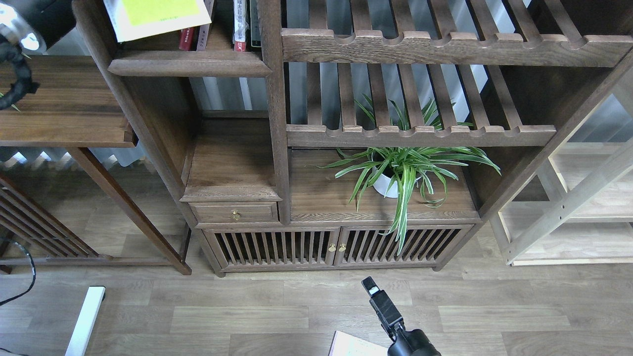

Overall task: Organize books on shelf
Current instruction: 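Push the yellow book onto the upper shelf with the left gripper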

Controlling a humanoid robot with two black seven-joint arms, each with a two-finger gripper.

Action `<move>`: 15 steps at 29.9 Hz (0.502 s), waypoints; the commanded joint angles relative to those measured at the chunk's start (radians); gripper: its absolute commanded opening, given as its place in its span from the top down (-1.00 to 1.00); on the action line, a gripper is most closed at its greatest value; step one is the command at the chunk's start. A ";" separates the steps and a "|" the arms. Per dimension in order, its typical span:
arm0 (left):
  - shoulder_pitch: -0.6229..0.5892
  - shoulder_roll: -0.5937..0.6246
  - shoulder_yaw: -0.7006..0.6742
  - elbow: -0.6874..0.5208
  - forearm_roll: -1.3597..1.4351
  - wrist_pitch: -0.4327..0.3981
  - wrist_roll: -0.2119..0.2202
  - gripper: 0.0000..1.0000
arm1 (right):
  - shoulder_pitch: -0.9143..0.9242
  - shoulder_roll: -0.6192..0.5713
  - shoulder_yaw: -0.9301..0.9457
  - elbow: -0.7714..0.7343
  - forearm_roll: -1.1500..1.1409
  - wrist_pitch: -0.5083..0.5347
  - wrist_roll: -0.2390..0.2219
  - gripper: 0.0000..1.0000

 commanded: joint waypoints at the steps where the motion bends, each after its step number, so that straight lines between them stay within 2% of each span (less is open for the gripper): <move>1: -0.061 0.000 0.039 0.020 0.006 0.009 0.000 1.00 | -0.005 -0.004 0.000 0.000 0.022 0.000 0.000 -0.98; 9: -0.047 0.028 0.020 -0.020 -0.004 0.018 0.000 1.00 | -0.005 -0.024 0.003 -0.003 0.036 0.000 0.000 -0.98; 15: 0.046 0.083 -0.029 -0.066 -0.032 0.004 0.000 1.00 | 0.009 -0.038 0.006 -0.003 0.036 0.000 -0.005 -0.97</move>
